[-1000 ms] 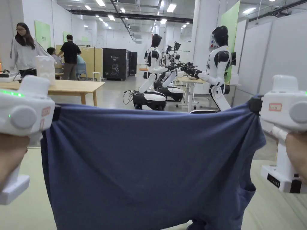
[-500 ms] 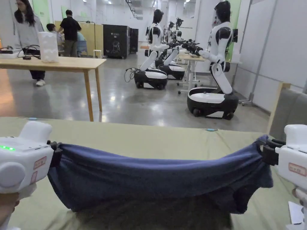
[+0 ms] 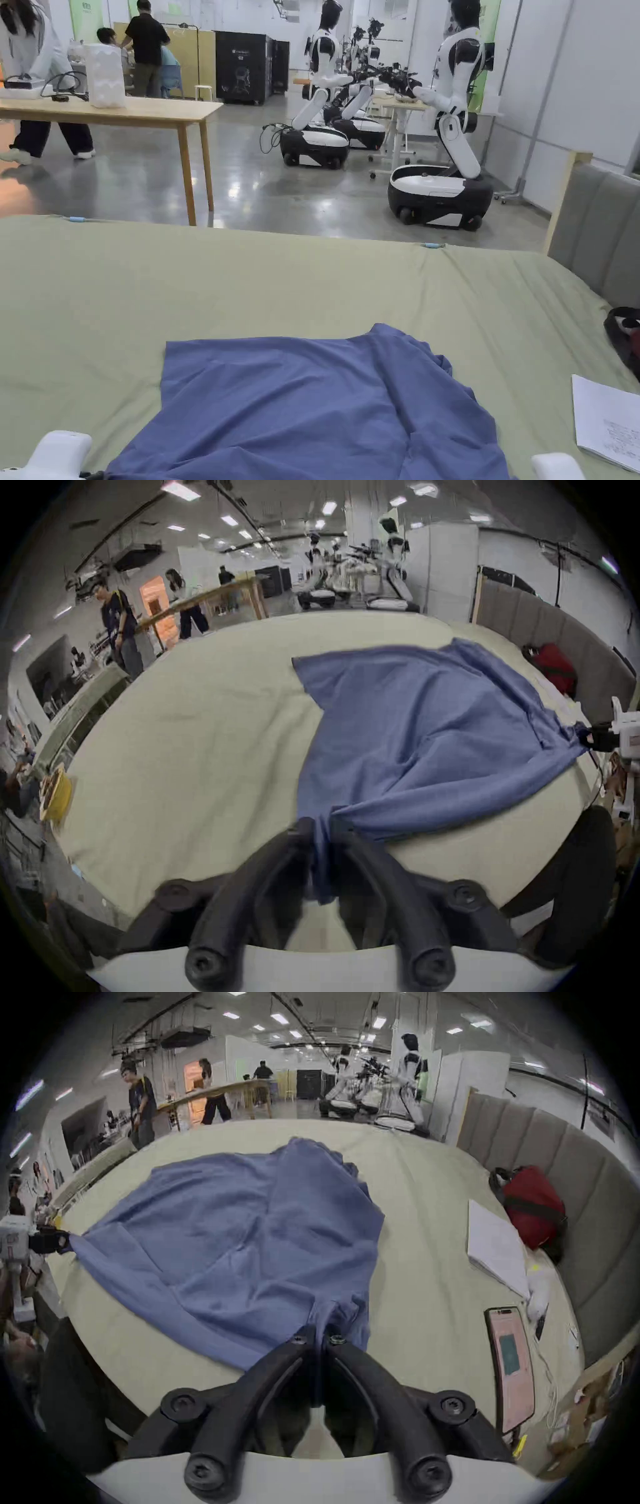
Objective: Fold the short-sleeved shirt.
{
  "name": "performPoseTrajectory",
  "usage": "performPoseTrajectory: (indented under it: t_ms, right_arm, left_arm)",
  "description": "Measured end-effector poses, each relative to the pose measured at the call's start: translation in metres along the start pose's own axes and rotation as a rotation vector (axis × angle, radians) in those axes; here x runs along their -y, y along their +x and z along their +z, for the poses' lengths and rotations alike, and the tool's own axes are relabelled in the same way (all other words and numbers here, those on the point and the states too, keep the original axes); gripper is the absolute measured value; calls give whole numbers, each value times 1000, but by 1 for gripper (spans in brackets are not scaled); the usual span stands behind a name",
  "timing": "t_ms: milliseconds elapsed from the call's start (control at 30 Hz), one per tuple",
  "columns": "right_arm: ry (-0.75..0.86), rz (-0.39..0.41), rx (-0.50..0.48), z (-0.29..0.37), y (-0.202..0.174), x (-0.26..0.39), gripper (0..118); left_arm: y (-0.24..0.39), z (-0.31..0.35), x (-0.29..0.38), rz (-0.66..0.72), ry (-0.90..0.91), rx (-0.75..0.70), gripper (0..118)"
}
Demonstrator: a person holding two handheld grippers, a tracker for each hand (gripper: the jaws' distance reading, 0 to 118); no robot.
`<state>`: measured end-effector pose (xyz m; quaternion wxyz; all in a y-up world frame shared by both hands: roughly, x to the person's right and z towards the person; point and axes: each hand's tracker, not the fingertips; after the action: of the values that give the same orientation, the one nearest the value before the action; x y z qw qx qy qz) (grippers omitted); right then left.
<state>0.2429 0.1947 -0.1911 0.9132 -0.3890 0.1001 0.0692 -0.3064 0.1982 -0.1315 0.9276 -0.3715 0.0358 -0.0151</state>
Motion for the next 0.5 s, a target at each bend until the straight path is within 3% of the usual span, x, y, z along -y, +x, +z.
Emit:
performPoseTrajectory:
  t_ms: [33,67,100,133,233,267,300,333,367,400,433,500]
  right_arm:
    - [52,6,15,11,-5,-5,43]
    - [79,10,9,11,-8,-6,84]
    - [106,7,1,21,-15,-9,110]
    - [154,-2,-16,33,-24,-11,116]
    - [277,-49,-38,46,-45,-6,115]
    - [301,-64,-45,50,-52,-4,114]
    - [338,-92,-64,53,-59,1,105]
    - [389,-126,-70,61,-68,5,64]
    - [406,-150,-50,61,-74,8,17]
    - [386,-158,0,55,-81,11,0]
    - [381,-146,21,52,-84,14,0]
    - [330,-143,-85,44,-86,19,0]
  left_arm:
    - [4,9,-2,-12,32,-23,68]
    - [9,15,-3,-39,55,-30,110]
    - [15,30,-5,-19,100,-29,117]
    - [21,40,-9,-48,171,-20,116]
    - [45,57,8,-70,223,-23,117]
    - [51,60,15,-66,237,-30,116]
    - [55,62,22,-59,234,-23,112]
    - [56,63,30,-35,229,7,89]
    - [46,49,40,-12,207,40,44]
    - [46,44,47,-4,174,43,0]
    - [43,35,59,-32,73,-41,0]
    - [45,35,64,-99,75,-29,0]
